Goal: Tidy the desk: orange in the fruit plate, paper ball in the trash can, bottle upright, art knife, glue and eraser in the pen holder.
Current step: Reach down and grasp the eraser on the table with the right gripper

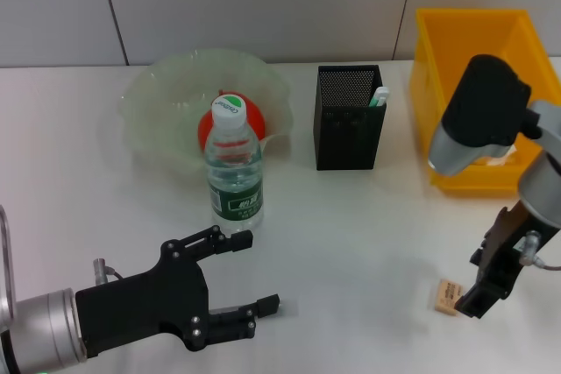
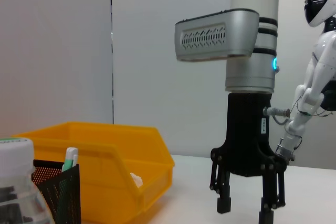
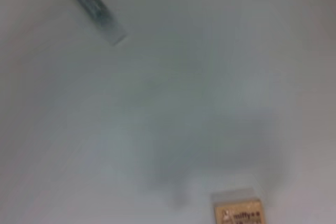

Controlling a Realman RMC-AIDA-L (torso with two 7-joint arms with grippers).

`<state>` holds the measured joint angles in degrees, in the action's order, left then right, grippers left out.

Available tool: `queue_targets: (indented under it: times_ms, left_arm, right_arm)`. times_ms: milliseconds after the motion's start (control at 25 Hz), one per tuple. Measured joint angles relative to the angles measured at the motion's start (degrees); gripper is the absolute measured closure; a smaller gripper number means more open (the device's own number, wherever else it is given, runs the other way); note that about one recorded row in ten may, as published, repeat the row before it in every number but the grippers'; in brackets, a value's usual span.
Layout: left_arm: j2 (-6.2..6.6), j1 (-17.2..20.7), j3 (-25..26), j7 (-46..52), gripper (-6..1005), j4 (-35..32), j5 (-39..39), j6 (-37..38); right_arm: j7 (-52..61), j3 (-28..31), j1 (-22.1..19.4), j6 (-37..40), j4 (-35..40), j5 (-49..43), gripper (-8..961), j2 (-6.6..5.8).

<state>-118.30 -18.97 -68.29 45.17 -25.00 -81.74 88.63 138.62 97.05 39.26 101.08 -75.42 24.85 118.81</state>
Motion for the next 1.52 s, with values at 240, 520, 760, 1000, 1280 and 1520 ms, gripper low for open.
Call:
queue_targets:
  times_ms: [240,520,760,1000,1280,1520]
  left_arm:
    - [0.07,0.0,0.0,0.0,186,0.0,0.0,0.1]
    - [0.09,0.0,-0.1,0.0,186,-0.1,0.0,0.2]
    - [0.09,0.0,-0.2,0.0,186,-0.1,0.0,0.3]
    - [0.09,0.0,-0.2,0.0,186,0.0,0.0,0.4]
    - [0.1,0.1,-0.4,0.0,186,0.0,0.0,0.5]
    - [0.18,0.1,-0.8,0.0,186,-0.1,-0.1,0.6]
  right_arm:
    - [0.4,-2.3,0.6,-2.0,2.1,0.1,236,0.14]
    - [0.7,-3.2,0.9,-4.1,3.9,0.1,236,0.21]
    - [1.4,-3.4,0.9,-5.8,5.0,0.3,237,0.19]
    - [1.5,-4.1,0.9,-6.6,5.7,0.4,256,0.36]
    - [2.1,-4.4,1.2,-6.7,6.6,0.4,282,0.45]
    - [2.2,-4.6,1.2,-7.5,7.2,0.4,399,0.46]
